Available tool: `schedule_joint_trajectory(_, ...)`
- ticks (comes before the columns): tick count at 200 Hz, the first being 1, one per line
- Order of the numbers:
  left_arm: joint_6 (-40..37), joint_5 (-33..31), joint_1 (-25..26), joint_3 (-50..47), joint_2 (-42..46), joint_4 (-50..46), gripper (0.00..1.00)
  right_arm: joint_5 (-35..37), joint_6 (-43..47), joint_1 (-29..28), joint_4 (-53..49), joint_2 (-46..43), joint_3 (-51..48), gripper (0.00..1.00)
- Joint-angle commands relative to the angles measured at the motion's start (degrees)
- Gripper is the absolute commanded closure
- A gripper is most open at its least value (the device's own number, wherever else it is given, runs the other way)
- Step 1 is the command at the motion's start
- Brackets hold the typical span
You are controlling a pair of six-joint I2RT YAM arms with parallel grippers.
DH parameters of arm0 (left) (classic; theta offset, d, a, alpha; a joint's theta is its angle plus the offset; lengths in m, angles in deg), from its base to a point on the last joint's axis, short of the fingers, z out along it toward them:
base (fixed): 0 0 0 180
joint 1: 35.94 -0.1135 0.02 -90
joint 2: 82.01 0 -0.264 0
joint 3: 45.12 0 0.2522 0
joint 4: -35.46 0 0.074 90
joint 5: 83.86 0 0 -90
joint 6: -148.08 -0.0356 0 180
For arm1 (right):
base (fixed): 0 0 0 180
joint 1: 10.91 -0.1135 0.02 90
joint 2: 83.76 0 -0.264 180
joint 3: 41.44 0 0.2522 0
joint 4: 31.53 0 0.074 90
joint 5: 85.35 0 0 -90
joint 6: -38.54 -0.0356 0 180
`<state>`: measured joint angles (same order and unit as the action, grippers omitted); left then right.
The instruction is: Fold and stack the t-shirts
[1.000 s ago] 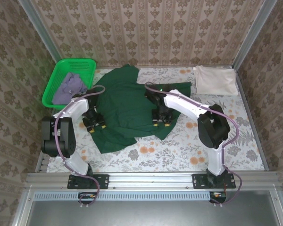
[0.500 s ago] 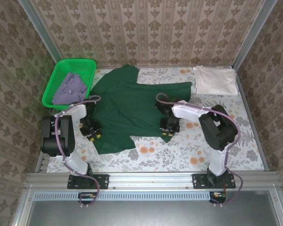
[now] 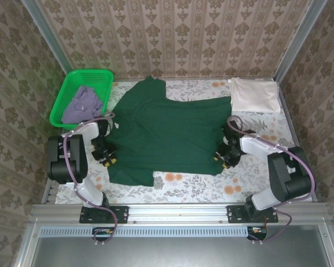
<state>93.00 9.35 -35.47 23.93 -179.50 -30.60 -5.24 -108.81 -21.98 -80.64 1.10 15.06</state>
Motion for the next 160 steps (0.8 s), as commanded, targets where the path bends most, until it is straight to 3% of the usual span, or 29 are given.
schedule_joint_trajectory(1,-0.07,-6.94,-1.62,-0.06,-0.56,0.61,0.78,5.5,-3.45,5.05,-6.39,-3.54,-3.58,0.55)
schedule_joint_trajectory(41,-0.2,-6.97,-1.47,2.24,1.26,-1.0,0.73,7.9,-3.58,14.94,-10.03,-13.9,-4.95,0.46)
schedule_joint_trajectory(67,-0.46,-7.97,0.52,4.9,3.64,-3.07,0.58,10.58,0.21,14.82,-12.19,-17.1,-1.3,0.42)
schedule_joint_trajectory(84,-0.7,-9.15,3.27,7.89,4.96,-4.87,0.51,9.42,2.21,12.16,-12.72,-15.48,0.45,0.42)
schedule_joint_trajectory(113,-4.1,-9.35,9.05,13.7,4.58,-5.1,0.44,10.78,4.22,2.28,-14.85,-8.22,5.51,0.38)
schedule_joint_trajectory(160,-7.92,-3.57,18.13,23.91,-6.35,-3.05,0.42,12.57,7.38,-5.03,-18.37,6.67,15.22,0.34)
